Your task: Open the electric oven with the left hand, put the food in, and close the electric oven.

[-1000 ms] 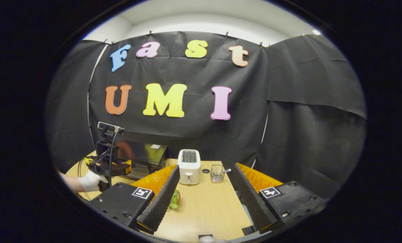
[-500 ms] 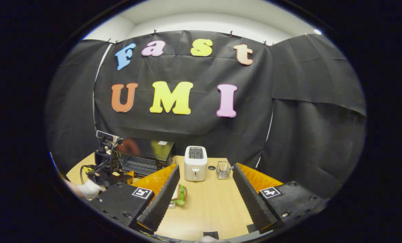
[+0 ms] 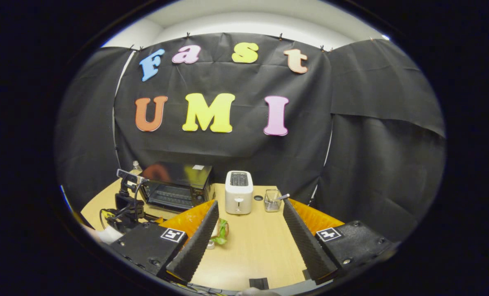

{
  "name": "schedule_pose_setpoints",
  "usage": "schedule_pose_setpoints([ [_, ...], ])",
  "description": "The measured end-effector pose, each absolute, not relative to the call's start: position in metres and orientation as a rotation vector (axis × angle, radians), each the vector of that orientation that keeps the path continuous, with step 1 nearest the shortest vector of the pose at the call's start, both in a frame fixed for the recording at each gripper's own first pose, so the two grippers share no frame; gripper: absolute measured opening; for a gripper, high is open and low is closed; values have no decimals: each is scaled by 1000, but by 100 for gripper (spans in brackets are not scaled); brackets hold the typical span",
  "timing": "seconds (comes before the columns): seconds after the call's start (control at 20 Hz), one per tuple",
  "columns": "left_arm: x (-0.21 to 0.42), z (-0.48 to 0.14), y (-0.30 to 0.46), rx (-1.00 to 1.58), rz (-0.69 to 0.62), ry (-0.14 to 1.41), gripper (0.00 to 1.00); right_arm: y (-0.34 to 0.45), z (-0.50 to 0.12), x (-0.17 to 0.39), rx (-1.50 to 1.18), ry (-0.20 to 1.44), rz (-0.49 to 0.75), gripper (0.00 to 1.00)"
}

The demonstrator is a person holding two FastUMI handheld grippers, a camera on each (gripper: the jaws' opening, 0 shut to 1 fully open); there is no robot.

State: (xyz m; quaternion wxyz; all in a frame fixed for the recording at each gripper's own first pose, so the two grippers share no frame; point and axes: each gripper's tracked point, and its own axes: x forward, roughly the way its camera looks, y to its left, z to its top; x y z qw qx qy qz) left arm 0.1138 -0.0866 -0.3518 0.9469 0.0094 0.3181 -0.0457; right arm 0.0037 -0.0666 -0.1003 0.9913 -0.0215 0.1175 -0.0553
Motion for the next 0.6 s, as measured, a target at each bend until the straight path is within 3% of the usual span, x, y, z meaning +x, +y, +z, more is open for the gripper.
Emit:
schedule_pose_setpoints([
  [0.3, 101, -399, -87, -6, -89, 805, 96, -68, -111, 9, -46, 260, -109, 91],
  [0.35, 99, -405, -87, -8, -88, 826, 96, -69, -114, 11, -45, 266, -109, 100],
  [0.4, 99, -411, -87, -11, -86, 846, 96, -70, -118, 13, -44, 272, -106, 91],
  [0.45, 98, -414, -88, -11, -86, 859, 96, -72, -122, 15, -41, 280, -106, 100],
  [0.6, 99, -412, -89, -6, -88, 853, 96, -74, -140, 23, -23, 317, -90, 100],
])
